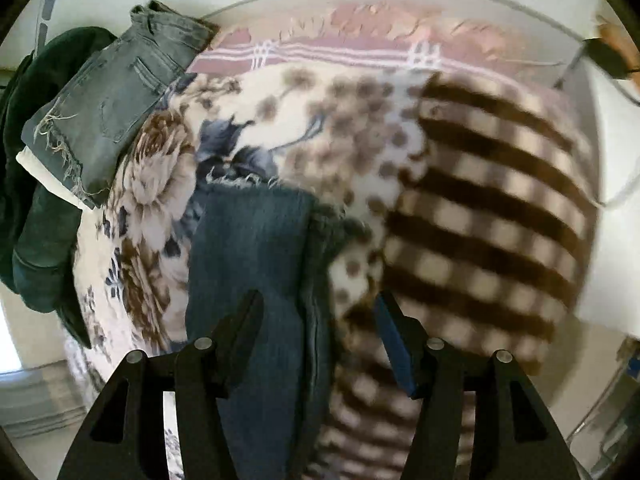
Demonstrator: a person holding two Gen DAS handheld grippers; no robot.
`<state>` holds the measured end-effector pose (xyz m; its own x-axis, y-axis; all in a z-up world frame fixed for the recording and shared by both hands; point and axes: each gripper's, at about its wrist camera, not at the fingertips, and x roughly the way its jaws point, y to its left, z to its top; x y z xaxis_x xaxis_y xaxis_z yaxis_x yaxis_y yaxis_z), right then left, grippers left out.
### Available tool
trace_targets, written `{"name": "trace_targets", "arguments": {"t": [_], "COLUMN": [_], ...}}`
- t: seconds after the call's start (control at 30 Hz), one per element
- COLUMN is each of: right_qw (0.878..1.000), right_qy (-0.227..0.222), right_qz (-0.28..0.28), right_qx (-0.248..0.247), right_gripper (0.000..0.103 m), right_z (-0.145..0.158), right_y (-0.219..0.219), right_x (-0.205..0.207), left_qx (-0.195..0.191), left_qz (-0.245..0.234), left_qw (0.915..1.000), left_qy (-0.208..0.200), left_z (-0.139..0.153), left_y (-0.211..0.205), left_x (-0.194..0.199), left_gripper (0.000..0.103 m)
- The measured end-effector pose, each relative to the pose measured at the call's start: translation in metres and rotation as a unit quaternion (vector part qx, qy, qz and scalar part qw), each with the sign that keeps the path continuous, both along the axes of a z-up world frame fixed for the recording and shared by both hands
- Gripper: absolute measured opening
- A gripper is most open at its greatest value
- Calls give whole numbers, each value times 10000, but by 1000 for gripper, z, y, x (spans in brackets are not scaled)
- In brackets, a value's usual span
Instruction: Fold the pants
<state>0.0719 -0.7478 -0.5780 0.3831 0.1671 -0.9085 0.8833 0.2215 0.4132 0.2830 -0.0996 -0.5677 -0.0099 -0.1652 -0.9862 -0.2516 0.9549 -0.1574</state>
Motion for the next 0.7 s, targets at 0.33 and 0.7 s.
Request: {"name": "trace_targets", "arguments": {"t": [0.33,0.7], "right_qw": [9959,9834], "right_qy": [-678,-1599], "right_qz": [-446,-200], "right_qx": [-401,830], "right_gripper": [8,64], "right_z": [1,-42], "right_y": [38,32], "right_x": [-14,-42], "left_qx": [899,849], "left_qz": [67,135], "left_qw": [9959,9963], "left_qy": [85,55], "left_z": [-13,-11], "left_y": [-27,-20], "left_x": [3,8], "left_gripper": [103,103]}}
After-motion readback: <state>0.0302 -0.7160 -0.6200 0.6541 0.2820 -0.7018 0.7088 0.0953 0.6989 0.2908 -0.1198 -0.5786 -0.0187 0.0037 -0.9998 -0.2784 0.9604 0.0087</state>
